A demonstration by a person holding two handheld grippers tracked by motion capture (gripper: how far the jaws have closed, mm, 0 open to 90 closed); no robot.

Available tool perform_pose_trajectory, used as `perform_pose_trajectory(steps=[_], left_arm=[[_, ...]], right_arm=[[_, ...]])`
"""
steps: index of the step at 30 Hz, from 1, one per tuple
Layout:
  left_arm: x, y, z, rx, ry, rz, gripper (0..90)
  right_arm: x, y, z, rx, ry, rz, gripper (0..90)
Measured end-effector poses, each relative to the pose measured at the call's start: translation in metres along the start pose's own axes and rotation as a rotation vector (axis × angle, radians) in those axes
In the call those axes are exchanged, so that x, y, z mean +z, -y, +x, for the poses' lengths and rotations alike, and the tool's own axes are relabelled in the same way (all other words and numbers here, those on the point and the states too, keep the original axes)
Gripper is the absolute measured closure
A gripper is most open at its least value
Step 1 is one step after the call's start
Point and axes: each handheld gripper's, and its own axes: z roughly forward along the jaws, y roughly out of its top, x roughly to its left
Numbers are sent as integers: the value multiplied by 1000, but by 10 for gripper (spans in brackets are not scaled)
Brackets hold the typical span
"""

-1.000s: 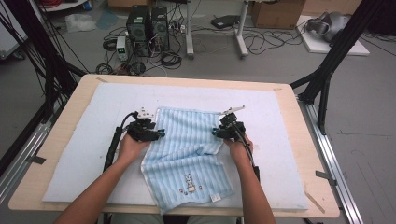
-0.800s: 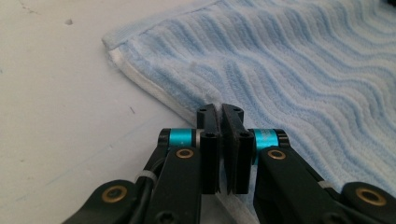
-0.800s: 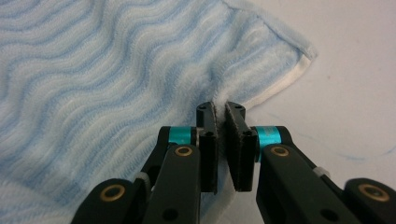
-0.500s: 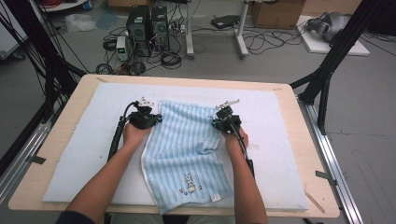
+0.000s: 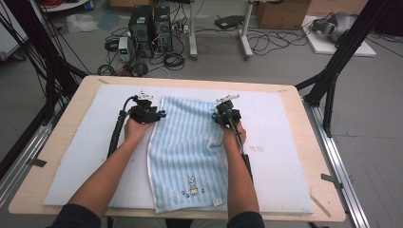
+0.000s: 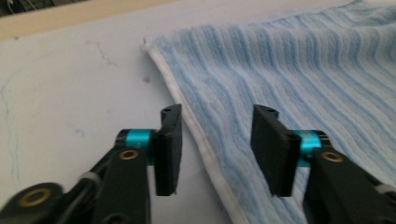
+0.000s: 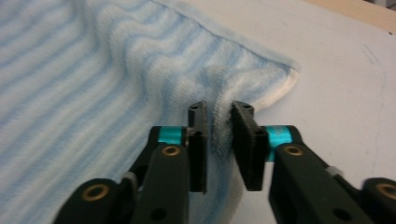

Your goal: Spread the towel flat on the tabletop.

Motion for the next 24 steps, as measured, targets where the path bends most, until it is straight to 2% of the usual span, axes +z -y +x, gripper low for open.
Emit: perform_pose_trajectory(steps=[5, 7, 9, 11, 12, 13, 15, 17, 19, 20, 21, 22, 24], left_arm=[[-15, 14, -8, 7, 49, -5, 511], [-23, 21, -12, 18, 41, -37, 519], [-30, 25, -14, 15, 53, -35, 518], [-35, 29, -16, 33, 52, -28, 518], [-35, 31, -17, 22, 54, -28, 517], [-35, 33, -17, 29, 58, 0, 517], [-35, 38, -20, 35, 60, 6, 530], [-31, 42, -24, 40, 63, 22, 574], [-30, 45, -27, 57, 32, 17, 612], [-31, 45, -28, 58, 40, 18, 670], [-31, 45, -29, 70, 60, 19, 775], [-30, 45, -32, 94, 46, 19, 851], [-29, 45, -34, 113, 35, 16, 862]], right_arm=[[-20, -2, 1, -8, -77, -48, 623], [-29, 0, 2, -9, -117, -60, 576], [-38, 5, 2, 0, -147, -72, 569], [-45, 12, 2, -11, -150, -66, 565], [-48, 16, 2, -8, -150, -60, 562], [-50, 20, 1, -12, -153, -46, 561], [-54, 28, 1, -22, -155, -32, 562], [-56, 36, 2, -11, -166, -33, 562], [-55, 42, 3, -6, -175, -12, 560], [-54, 45, 4, -5, -178, 0, 558], [-52, 47, 5, -1, -183, 12, 556], [-50, 49, 6, -8, -182, 23, 568], [-44, 52, 7, -20, -171, 53, 663]])
